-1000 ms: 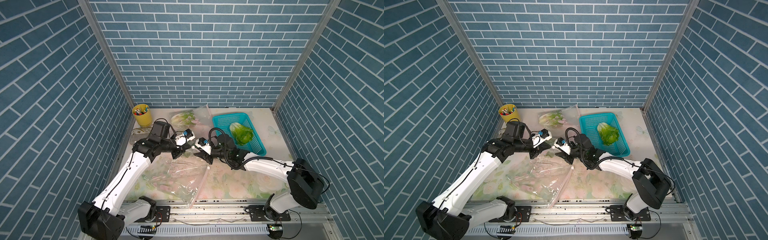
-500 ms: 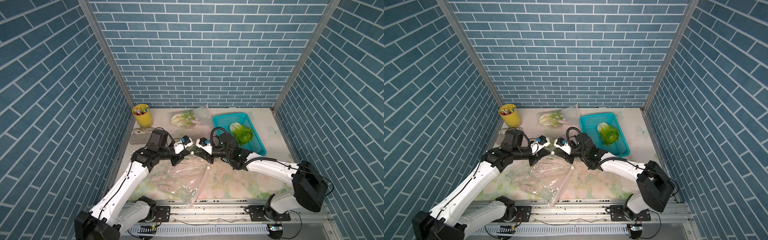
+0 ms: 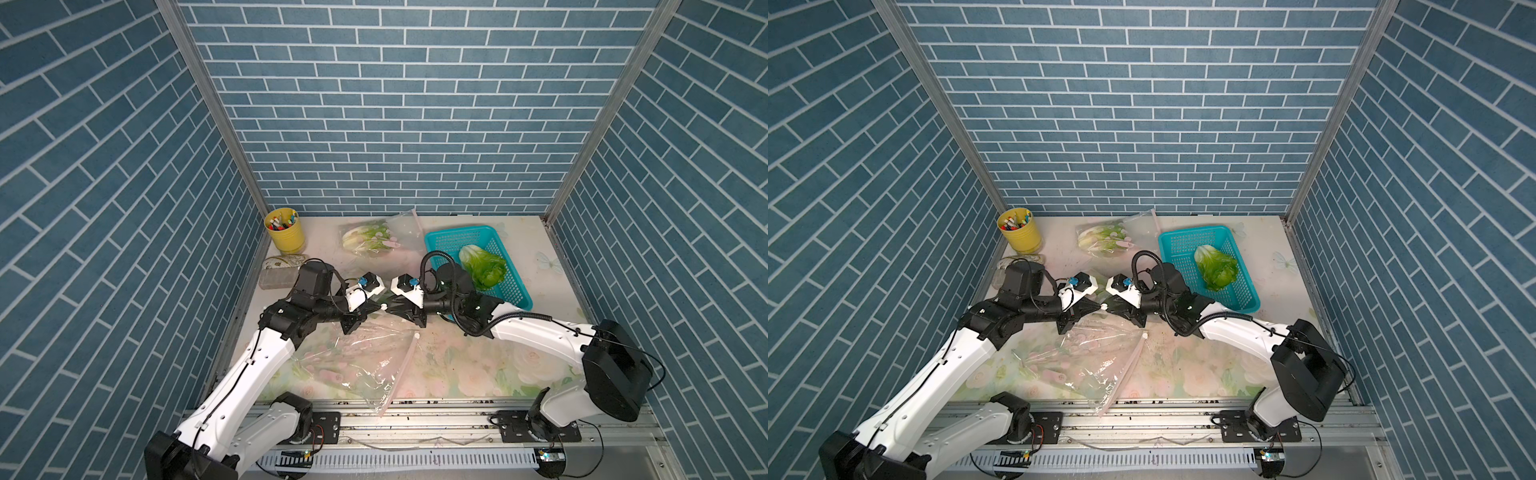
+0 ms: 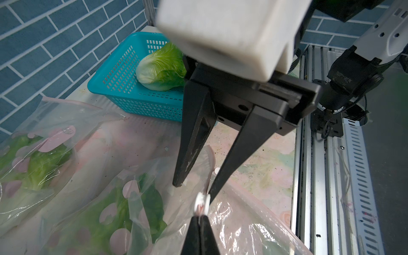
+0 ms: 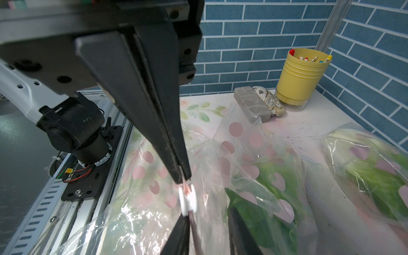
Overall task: Open the zip-top bag and take out the chinese cabbages
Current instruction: Adjust the zipper food storage bag at the center of the board, then unzip the zipper on the zipper food storage bag.
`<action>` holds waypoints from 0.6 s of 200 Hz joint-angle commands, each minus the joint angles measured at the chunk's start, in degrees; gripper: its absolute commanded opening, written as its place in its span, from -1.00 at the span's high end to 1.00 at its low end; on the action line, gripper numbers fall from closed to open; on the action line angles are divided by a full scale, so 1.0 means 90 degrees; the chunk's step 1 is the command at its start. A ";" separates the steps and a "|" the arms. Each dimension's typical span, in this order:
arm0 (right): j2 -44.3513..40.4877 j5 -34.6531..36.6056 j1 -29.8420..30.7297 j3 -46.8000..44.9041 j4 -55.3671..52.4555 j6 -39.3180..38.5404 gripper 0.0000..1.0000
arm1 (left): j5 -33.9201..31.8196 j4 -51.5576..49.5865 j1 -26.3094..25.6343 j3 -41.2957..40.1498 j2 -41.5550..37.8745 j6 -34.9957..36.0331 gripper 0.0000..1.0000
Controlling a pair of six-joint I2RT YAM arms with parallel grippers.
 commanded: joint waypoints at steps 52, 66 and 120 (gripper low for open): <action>0.0127 -0.0559 -0.0002 0.0353 -0.0079 0.0072 0.15 | 0.0085 0.0046 0.0018 -0.0149 0.0016 -0.0010 1.00; 0.0137 -0.0559 -0.0003 0.0371 -0.0081 0.0072 0.18 | 0.0090 0.0046 0.0018 -0.0156 0.0015 -0.0015 1.00; 0.0250 -0.0623 0.0001 0.0513 -0.0182 0.0082 0.57 | 0.0086 0.0041 0.0021 -0.0149 0.0000 -0.0020 1.00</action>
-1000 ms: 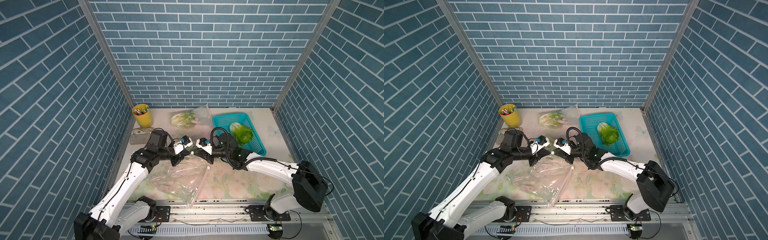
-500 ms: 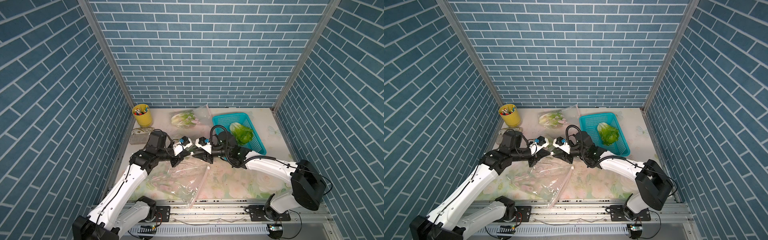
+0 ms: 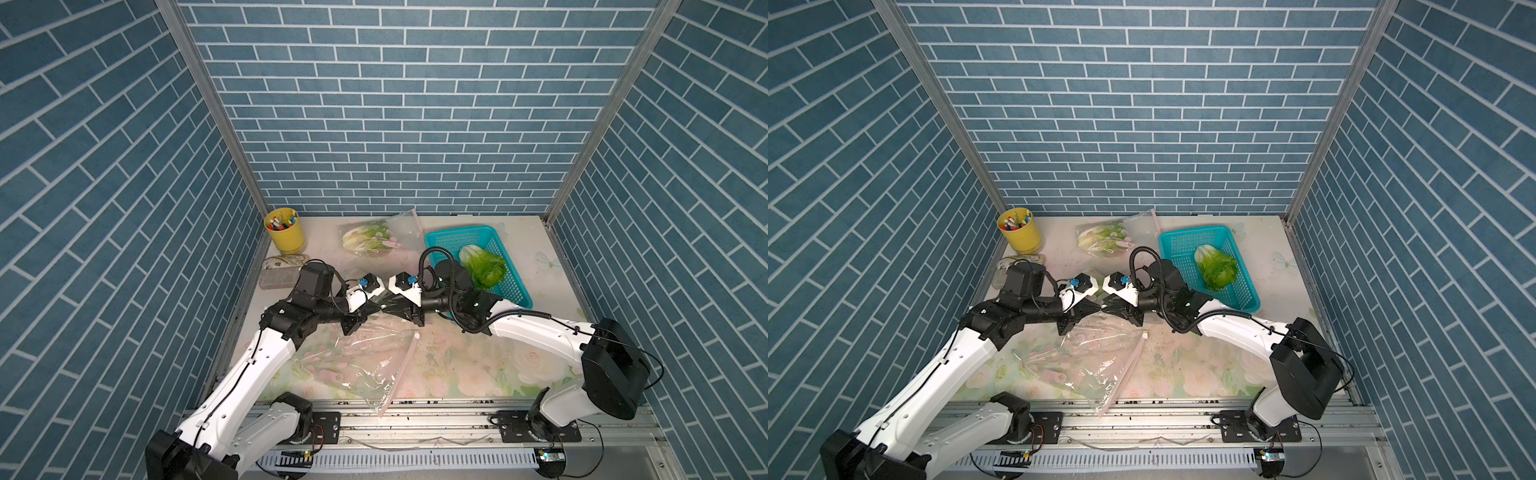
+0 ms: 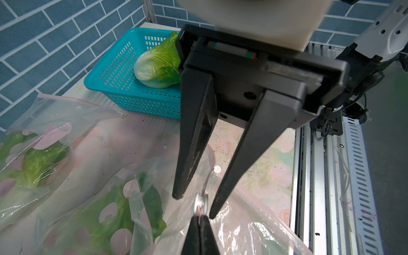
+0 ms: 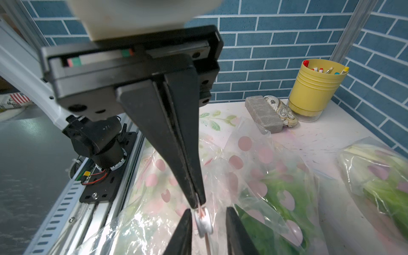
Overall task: Open the zip-top bag and take out the chinese cabbages
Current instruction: Unzip the zipper on the zipper food storage bag.
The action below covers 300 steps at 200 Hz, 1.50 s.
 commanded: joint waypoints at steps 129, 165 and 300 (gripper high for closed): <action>0.0010 0.0271 0.0005 0.0070 -0.0334 -0.0216 1.00 | -0.0490 0.0415 0.0040 -0.0257 -0.0439 -0.0281 1.00; -0.0101 0.0362 -0.0002 -0.0086 -0.0398 -0.0381 1.00 | -0.0675 0.0734 0.0043 -0.0432 -0.0916 -0.0407 1.00; -0.0200 0.0738 -0.0033 -0.0767 -0.0542 -0.0674 1.00 | -0.2557 0.0583 0.0363 -0.0092 -0.1860 -0.0516 1.00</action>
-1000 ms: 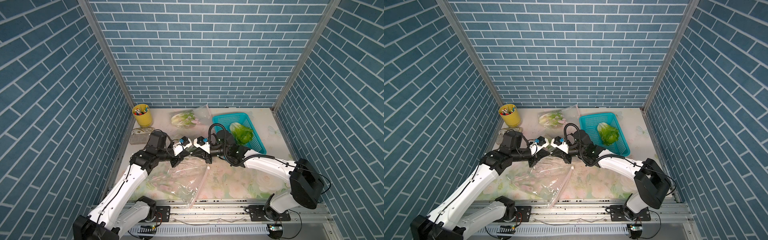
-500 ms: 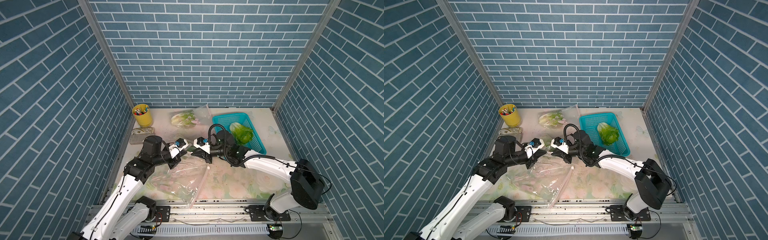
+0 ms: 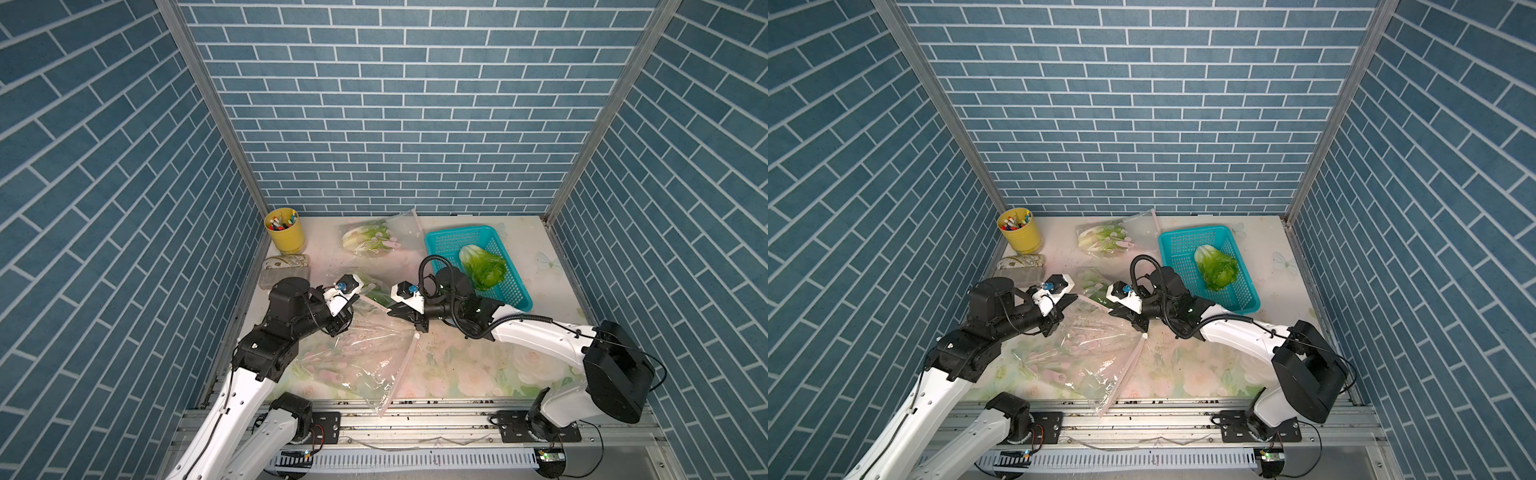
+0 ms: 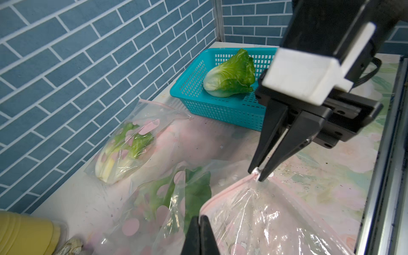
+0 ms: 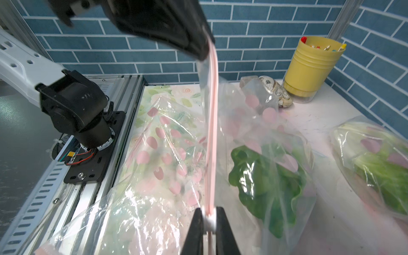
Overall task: Open the zip-top bag and take out the chinese cabbages
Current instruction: Unzip the zipper on the zipper food storage bag.
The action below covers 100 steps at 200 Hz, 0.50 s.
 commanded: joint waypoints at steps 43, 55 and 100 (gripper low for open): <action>-0.0058 0.0633 -0.0037 -0.0579 -0.0242 -0.0356 1.00 | -0.0834 0.0162 0.0134 0.0354 -0.0159 -0.0051 1.00; -0.0068 0.0752 -0.0042 -0.0646 -0.0269 -0.0373 1.00 | -0.0910 0.0179 0.0136 0.0354 -0.0170 -0.0090 1.00; -0.0137 0.0994 -0.0037 -0.0927 -0.0245 -0.0425 1.00 | -0.1059 0.0081 0.0163 0.0470 -0.0182 -0.0130 1.00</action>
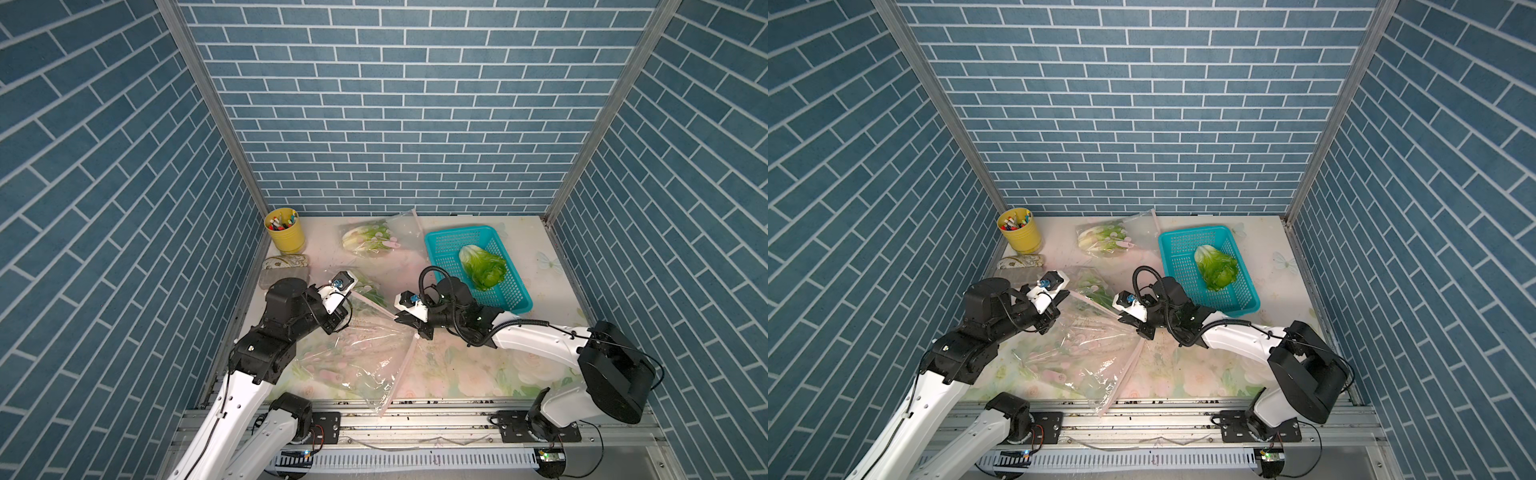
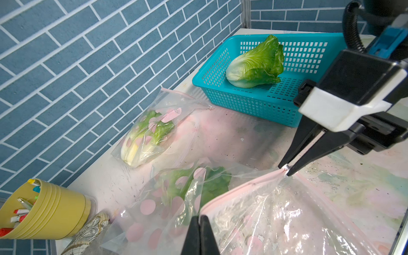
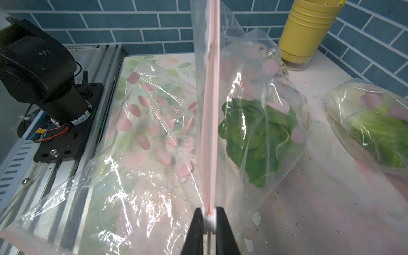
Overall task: Open the zip-top bag and take out the chinese cabbages
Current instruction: Unzip the zipper on the zipper food storage bag.
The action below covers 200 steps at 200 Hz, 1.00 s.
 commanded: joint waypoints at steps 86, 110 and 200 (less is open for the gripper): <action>-0.0263 0.0559 -0.0042 -0.0638 -0.0530 -0.0233 1.00 | -0.0226 0.0179 0.0137 0.0308 -0.0104 -0.0125 1.00; -0.0329 0.0682 -0.0040 -0.0751 -0.0509 -0.0224 1.00 | -0.0176 0.0174 0.0146 0.0304 -0.0099 -0.0115 1.00; -0.0438 0.0989 -0.0036 -0.1088 -0.0392 -0.0231 1.00 | 0.0026 0.0164 0.0156 0.0202 -0.0121 -0.0164 1.00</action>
